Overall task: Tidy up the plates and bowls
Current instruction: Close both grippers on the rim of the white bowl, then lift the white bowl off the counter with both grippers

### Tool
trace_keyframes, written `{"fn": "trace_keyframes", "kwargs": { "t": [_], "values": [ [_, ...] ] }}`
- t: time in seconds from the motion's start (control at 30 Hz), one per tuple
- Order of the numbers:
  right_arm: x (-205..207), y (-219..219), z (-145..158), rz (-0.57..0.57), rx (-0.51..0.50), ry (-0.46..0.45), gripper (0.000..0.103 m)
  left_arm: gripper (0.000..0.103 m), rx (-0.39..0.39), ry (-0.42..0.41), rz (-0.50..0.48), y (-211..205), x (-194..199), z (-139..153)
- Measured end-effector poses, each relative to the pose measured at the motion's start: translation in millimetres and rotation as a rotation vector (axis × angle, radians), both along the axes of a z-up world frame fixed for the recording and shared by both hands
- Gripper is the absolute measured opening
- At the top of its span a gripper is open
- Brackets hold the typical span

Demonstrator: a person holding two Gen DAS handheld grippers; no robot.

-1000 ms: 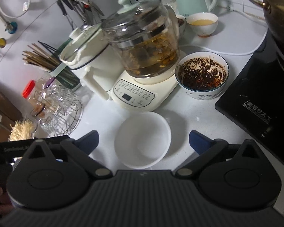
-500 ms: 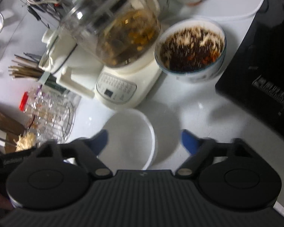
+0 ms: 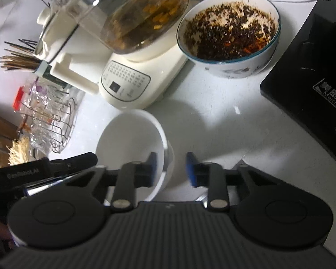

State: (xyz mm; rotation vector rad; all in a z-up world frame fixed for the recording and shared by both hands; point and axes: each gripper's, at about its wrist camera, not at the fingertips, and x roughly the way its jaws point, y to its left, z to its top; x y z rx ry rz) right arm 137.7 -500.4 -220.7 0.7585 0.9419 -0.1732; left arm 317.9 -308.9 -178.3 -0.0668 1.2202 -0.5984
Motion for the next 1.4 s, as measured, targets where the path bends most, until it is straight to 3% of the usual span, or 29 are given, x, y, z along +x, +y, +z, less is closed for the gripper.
{"fn": "trace_keyframes", "kwargs": {
  "t": [0.2, 0.6, 0.77, 1.17, 1.4],
  "values": [
    [5.4, 4.5, -0.8, 0.035, -0.001, 0.002, 0.016, 0.016, 0.011, 0.004, -0.017, -2.4, -0.2, -3.0],
    [0.0, 17.3, 2.0, 0.067, -0.045, -0.002, 0.011, 0.007, 0.062, -0.031, -0.085, -5.4, -8.0, -3.7],
    [-6.6, 20.6, 8.3, 0.058, -0.058, -0.014, 0.011, 0.006, 0.044, -0.036, -0.089, -0.4, -12.5, 2.8],
    [-27.8, 49.0, 69.3, 0.050, -0.154, -0.107, 0.011, 0.007, -0.056, -0.089, -0.060, 32.9, -30.3, 67.2],
    [-33.9, 65.8, 101.0, 0.028, -0.158, -0.159, 0.011, 0.007, -0.120, -0.144, -0.041, 59.5, -38.8, 108.1]
  ]
}}
